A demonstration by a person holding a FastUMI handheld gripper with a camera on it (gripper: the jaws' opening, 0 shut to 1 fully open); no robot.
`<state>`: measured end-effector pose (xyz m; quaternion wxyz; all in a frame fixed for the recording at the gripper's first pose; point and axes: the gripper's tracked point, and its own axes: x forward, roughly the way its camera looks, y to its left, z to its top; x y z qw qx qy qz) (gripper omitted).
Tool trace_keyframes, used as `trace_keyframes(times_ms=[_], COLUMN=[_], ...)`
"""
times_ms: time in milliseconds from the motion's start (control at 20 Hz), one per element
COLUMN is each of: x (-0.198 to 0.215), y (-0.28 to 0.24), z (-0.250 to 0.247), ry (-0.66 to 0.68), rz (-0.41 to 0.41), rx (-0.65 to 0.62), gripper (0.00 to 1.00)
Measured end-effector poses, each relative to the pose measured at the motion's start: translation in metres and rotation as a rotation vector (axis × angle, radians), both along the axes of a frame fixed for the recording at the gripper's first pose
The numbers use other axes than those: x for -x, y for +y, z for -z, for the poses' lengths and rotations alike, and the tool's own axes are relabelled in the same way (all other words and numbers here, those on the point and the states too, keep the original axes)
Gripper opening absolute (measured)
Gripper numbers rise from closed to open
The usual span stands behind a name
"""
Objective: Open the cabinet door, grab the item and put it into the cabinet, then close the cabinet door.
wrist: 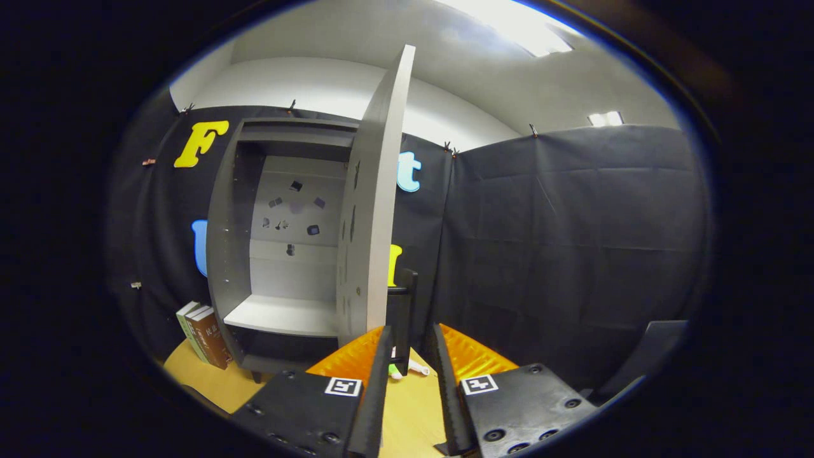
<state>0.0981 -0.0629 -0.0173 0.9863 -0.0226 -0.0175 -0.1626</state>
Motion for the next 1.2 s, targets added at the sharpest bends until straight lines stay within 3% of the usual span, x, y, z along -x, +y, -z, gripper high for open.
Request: trace_keyframes(times_ms=[100, 250, 500, 750, 1050, 1200], x=[0.007, 0.012, 0.024, -0.004, -0.022, -0.034], y=[0.008, 0.037, 0.095, 0.161, 0.2, 0.208], z=[-0.002, 0.024, 0.09, 0.213, 0.349, 0.396], ry=[-0.001, 0.086, 0.277, 0.489, 0.696, 0.752], rz=[-0.023, -0.125, -0.246, -0.304, -0.355, -0.332], rx=[-0.002, -0.048, -0.181, -0.263, -0.311, -0.31], gripper=[0.62, 0.97, 0.97, 0.98, 0.98, 0.98])
